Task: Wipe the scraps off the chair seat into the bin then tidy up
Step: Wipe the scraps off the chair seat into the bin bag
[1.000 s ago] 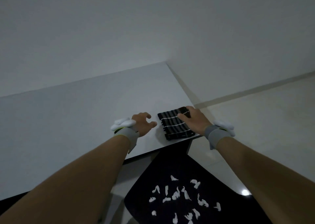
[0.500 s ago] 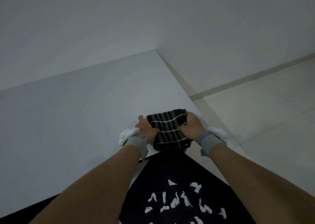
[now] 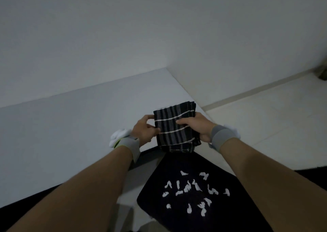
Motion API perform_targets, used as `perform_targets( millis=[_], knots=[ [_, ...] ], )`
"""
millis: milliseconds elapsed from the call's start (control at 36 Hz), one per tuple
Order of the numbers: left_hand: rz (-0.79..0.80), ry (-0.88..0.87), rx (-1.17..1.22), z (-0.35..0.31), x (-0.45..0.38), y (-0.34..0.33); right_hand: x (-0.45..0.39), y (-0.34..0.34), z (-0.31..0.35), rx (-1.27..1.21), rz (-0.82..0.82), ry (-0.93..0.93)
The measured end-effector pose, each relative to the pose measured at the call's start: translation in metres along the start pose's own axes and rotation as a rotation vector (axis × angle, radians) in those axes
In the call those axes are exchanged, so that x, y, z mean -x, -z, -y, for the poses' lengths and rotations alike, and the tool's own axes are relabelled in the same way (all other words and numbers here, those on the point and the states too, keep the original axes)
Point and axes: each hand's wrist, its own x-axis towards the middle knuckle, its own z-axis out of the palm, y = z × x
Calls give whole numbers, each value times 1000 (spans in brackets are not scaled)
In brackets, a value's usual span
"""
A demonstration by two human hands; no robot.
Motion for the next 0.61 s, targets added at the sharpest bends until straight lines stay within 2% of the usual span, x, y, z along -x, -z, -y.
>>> perform_targets(
  millis=[167,278,389,500,611],
  knots=[
    [-20,50,-157,53,97,34,93,-58,-19,-3,-45,103],
    [-26,83,-219,99,133,47,125,-91,-43,-24,-84,149],
    [-13,146,-318,181,165,41,151,-135,-105,-25,-84,94],
    [64,269,-376,284,185,24,156,-173,-181,-11,-49,-1],
    [64,356,-301,388,188,-5,143,-204,-264,11,-16,-78]
  ],
)
